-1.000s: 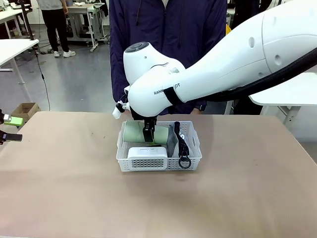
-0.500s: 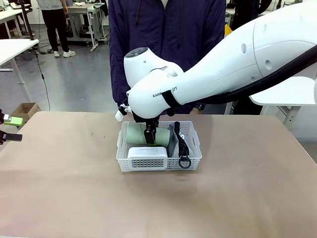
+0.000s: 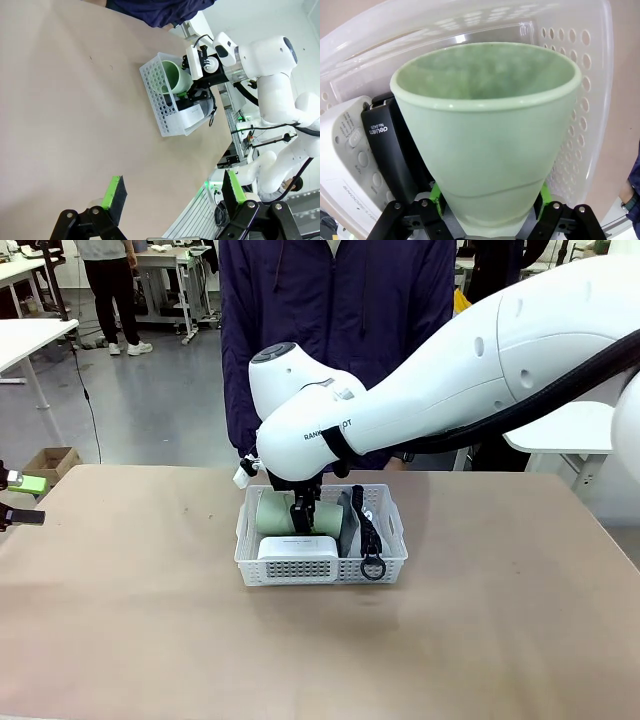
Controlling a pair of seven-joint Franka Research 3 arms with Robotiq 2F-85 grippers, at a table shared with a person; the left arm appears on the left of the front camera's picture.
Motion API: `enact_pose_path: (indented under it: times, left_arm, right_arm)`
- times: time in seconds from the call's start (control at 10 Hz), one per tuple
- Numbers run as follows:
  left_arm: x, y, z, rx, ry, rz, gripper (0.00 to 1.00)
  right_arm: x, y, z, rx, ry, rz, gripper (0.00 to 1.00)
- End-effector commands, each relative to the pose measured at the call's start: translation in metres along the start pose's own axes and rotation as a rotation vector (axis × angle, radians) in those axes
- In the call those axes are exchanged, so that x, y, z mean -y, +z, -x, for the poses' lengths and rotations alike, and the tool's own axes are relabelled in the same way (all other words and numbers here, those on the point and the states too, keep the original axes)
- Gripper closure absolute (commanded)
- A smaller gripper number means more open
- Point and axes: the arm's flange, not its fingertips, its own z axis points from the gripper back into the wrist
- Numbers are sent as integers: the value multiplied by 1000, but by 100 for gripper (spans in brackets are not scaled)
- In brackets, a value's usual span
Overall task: Efficiently arrange items inside the basket to fit them all.
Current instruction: Pick up the Reusable plastic cup and place it inside the Organizing basket.
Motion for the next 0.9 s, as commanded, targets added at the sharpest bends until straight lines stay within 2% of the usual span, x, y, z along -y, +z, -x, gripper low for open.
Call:
enact_pose_path:
  times: [0.0, 0.5, 0.6, 0.7, 0.8]
  left_arm:
    - [3, 0, 6, -4, 2, -3, 0]
    - [3, 0, 6, -4, 2, -3, 0]
    - [3, 0, 6, -4, 2, -3, 0]
    - [3, 0, 6, -4, 2, -3, 0]
    - [3, 0, 6, -4, 2, -3, 0]
  right_arm:
    - [2, 3, -4, -32, -34, 19, 18]
    - [3, 1, -3, -44, -30, 19, 18]
    - [3, 0, -4, -42, -29, 22, 5]
    - [3, 0, -3, -43, -28, 25, 0]
    - [4, -1, -3, -43, -26, 29, 0]
